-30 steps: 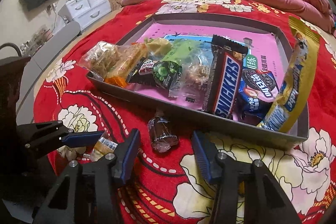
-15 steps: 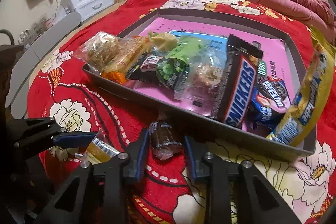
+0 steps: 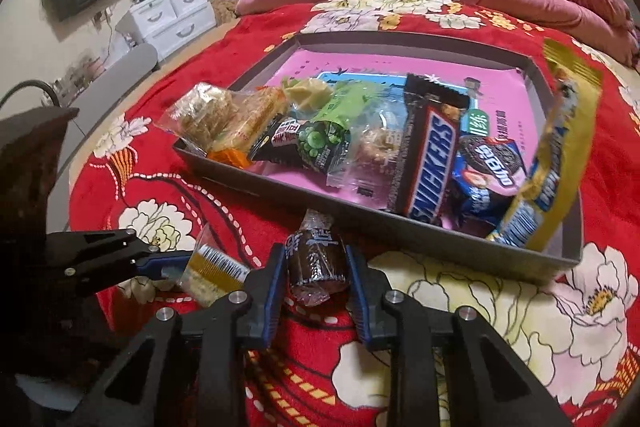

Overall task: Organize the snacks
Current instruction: 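Grasp the wrapped cake bar with left tool while right tool grasps the chocolate candy, then lift both held snacks and carry them over the grey tray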

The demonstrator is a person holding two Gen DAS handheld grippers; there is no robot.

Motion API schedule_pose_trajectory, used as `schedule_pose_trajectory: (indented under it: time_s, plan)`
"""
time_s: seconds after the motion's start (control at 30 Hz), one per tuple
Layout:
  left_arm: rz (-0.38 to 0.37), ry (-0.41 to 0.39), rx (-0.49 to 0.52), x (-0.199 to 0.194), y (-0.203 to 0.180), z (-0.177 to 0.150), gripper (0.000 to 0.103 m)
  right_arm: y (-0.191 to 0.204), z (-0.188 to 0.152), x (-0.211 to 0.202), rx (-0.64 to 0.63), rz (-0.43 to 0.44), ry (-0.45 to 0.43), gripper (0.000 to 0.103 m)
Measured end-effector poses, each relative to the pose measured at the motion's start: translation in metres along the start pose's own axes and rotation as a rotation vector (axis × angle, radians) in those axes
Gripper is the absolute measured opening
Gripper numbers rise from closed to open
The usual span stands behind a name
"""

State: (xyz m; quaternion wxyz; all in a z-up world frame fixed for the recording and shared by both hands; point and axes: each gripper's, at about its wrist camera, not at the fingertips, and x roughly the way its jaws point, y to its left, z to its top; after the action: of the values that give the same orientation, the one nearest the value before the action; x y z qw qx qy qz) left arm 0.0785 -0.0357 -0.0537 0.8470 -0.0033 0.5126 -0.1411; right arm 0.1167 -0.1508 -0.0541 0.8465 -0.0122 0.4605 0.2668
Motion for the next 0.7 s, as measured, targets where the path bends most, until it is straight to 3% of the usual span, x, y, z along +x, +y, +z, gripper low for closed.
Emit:
schedule_pose_trajectory:
  time_s: [0.17, 0.7]
  plan:
    - [0.000, -0.013, 0.007, -0.004, 0.000, -0.001, 0.041, -0.004, -0.002, -0.005, 0.017, -0.005, -0.007, 0.030]
    - [-0.021, -0.048, 0.038, -0.019, -0.007, -0.002, 0.036, -0.003, -0.007, -0.004, 0.024, -0.008, 0.013, 0.030]
